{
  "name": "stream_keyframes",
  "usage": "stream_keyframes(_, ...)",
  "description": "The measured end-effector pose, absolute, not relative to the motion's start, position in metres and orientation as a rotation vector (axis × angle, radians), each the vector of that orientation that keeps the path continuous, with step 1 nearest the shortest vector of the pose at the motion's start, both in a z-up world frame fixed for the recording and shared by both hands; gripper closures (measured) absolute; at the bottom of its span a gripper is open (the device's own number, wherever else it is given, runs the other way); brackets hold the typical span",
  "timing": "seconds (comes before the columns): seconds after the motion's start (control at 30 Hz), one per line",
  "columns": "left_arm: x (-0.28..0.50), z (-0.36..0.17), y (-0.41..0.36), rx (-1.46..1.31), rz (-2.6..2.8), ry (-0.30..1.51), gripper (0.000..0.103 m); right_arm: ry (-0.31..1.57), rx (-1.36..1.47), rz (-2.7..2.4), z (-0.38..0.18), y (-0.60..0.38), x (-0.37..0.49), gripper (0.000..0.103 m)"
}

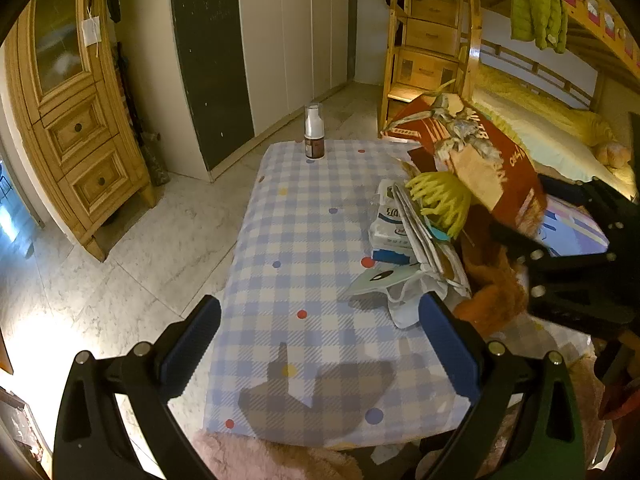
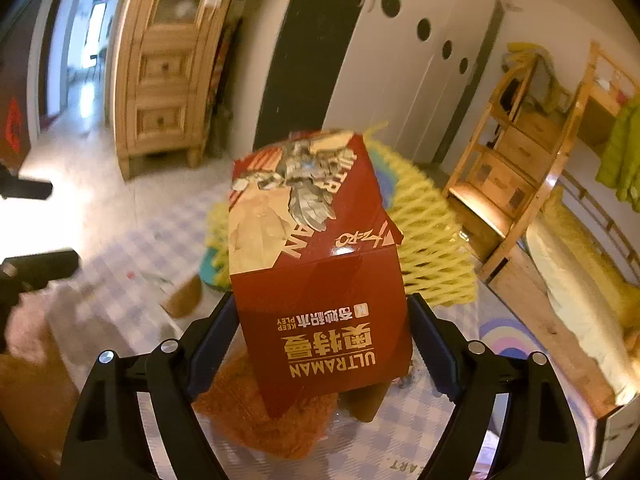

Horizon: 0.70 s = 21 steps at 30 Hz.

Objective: Collect trash
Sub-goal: 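Grasp the red Ultraman box with the right tool while the left tool approaches the yellow foam net, then lift the red box with the right tool while the left tool grasps the yellow foam net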

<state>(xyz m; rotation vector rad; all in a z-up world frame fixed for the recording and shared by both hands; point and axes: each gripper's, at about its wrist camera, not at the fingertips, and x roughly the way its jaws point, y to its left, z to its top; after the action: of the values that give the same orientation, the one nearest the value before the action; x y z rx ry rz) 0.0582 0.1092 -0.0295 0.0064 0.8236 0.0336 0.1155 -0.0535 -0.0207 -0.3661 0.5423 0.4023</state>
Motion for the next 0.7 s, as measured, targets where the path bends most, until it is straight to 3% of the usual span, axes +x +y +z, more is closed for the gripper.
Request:
stream_keyframes(0.37, 0.05, -0.011, 0.084, 0.049, -0.029, 0.753, 0.007, 0.339, -0.179, 0.325, 0.058, -0.109, 0.071, 0.021)
stream_keyframes(0.63, 0.061, -0.012, 0.053, 0.067, -0.14, 0.741, 0.007, 0.376, -0.113, 0.19, 0.049, -0.16, 0.062, 0.021)
stream_keyframes(0.7, 0.068, -0.011, 0.045, 0.072, -0.171, 0.73, 0.011, 0.399, -0.098, 0.164, 0.038, -0.172, 0.06, 0.02)
